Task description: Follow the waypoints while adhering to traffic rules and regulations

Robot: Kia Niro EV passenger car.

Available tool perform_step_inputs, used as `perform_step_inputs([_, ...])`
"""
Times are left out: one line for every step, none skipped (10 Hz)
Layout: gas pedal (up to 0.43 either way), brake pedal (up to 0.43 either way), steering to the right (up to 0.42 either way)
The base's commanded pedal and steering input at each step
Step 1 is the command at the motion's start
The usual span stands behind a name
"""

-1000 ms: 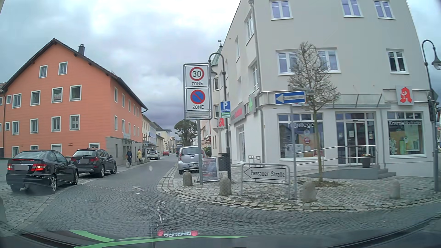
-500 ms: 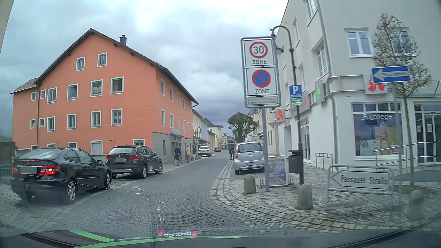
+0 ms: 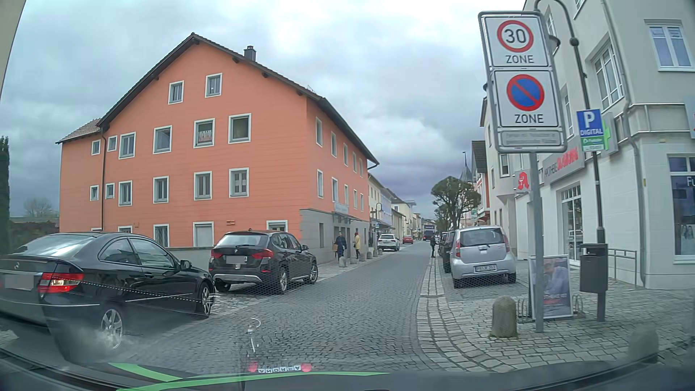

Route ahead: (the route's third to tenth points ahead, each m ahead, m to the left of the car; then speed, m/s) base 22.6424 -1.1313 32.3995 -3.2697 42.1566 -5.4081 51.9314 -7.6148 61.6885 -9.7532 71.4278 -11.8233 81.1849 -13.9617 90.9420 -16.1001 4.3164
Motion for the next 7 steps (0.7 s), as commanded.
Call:
perform_step_inputs([0.067, 0.0, -0.136])
perform_step_inputs([0.079, 0.0, -0.102])
perform_step_inputs([0.079, 0.0, -0.065])
perform_step_inputs([0.087, 0.0, -0.034])
perform_step_inputs([0.087, 0.0, 0.01])
perform_step_inputs([0.087, 0.0, 0.042])
perform_step_inputs([0.087, 0.0, 0.069])
